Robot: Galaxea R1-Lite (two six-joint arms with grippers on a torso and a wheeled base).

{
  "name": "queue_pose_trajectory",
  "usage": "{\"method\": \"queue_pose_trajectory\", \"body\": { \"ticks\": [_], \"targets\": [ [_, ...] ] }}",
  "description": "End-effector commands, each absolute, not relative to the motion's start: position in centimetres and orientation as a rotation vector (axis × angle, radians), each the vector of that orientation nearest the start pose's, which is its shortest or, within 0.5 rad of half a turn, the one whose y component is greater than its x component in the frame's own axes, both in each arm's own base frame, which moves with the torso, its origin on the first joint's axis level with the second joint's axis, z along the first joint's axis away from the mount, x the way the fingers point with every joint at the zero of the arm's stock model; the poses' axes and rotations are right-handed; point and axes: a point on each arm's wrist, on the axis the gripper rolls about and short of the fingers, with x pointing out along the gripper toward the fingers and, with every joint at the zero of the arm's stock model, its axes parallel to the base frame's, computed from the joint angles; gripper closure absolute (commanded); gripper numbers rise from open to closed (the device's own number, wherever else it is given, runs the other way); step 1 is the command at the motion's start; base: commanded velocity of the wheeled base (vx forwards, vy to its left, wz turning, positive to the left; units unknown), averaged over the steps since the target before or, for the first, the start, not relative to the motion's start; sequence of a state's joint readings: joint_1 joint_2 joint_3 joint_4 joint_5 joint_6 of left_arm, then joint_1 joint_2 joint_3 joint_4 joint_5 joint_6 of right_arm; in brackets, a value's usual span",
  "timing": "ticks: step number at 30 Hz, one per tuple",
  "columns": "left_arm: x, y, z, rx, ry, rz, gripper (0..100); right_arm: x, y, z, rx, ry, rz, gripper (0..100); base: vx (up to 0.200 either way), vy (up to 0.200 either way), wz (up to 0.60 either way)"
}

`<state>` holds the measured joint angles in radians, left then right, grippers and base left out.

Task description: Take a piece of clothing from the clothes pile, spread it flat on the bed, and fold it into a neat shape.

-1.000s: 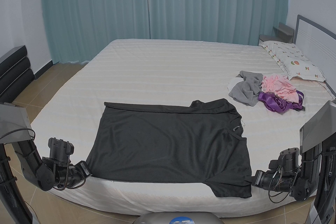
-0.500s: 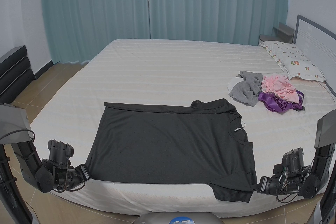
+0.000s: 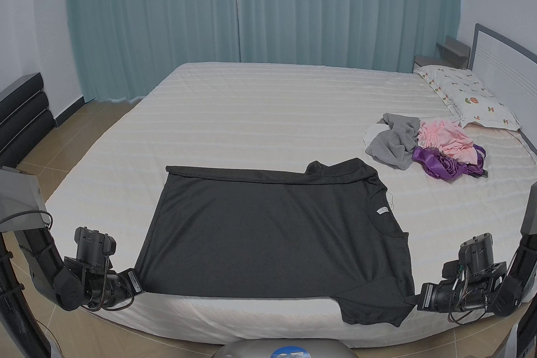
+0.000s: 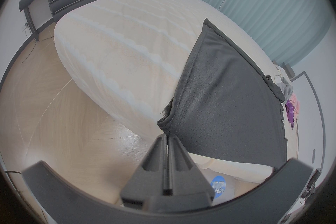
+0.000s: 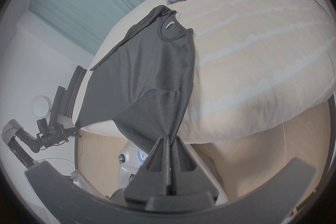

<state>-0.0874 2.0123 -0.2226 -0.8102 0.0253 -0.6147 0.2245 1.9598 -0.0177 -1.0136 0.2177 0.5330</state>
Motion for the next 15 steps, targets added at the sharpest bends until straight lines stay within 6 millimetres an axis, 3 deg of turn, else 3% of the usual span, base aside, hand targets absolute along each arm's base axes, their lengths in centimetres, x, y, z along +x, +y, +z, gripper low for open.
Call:
{"method": "queue_pose_trajectory", "body": {
  "ticks": [1,5,6,15],
  "targets": [
    [21.9,-1.9,0.1,-0.507,0.96,0.243,100,17.0,4.6,0.0,0.468,1.075,0.144,100,0.0,0.0,0.0],
    [21.9,-2.0,-0.2,-0.505,0.972,0.242,100,17.0,4.6,-1.3,0.443,1.136,0.133,100,0.0,0.0,0.0],
    [21.9,-2.0,-0.2,-0.505,0.972,0.242,100,17.0,4.6,-1.8,0.436,1.156,0.129,0,0.0,0.0,0.0],
    [21.9,-2.2,-0.2,-0.498,0.977,0.232,100,20.0,4.0,-1.7,0.549,0.929,0.122,0,0.0,0.0,0.0]
  ]
}}
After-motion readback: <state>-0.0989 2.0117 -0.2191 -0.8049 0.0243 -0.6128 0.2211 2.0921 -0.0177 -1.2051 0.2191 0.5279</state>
